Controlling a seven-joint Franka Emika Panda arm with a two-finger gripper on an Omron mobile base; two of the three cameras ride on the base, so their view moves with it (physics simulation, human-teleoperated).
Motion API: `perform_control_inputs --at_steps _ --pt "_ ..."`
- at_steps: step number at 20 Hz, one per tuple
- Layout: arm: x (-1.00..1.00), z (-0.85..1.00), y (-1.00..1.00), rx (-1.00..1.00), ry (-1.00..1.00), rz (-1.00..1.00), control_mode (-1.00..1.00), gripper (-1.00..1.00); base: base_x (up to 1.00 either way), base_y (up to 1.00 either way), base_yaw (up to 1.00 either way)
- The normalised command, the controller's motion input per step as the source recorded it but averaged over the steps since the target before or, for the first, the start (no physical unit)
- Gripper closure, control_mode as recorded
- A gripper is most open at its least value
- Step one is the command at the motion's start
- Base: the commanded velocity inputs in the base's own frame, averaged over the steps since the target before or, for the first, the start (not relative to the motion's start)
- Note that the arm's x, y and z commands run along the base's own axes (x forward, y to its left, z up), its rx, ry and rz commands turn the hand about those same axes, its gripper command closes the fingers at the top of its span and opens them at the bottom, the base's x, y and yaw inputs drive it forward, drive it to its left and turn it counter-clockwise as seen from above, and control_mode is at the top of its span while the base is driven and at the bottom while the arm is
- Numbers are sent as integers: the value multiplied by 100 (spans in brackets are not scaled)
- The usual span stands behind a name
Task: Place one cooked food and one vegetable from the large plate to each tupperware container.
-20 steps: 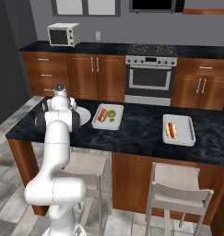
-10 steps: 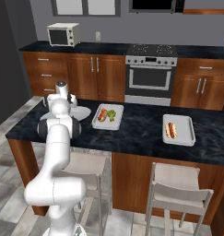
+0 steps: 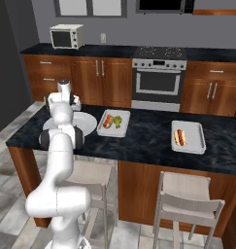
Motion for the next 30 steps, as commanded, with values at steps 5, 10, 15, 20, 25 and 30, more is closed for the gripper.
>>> perform_control_inputs --at_steps 5,10,15,20,25,30 --pt "-100 7 -55 1 -24 0 -100 100 0 0 0" --pt "-100 -36 -59 2 -35 2 -100 100 0 0 0" --pt "-100 -100 -35 13 -71 12 -100 100 0 0 0" --pt "-100 -97 -16 25 -80 9 -100 100 0 0 0" --pt "-82 -13 -5 36 -71 3 -100 100 0 0 0" --pt "-58 93 -22 19 -15 0 -100 100 0 0 0"
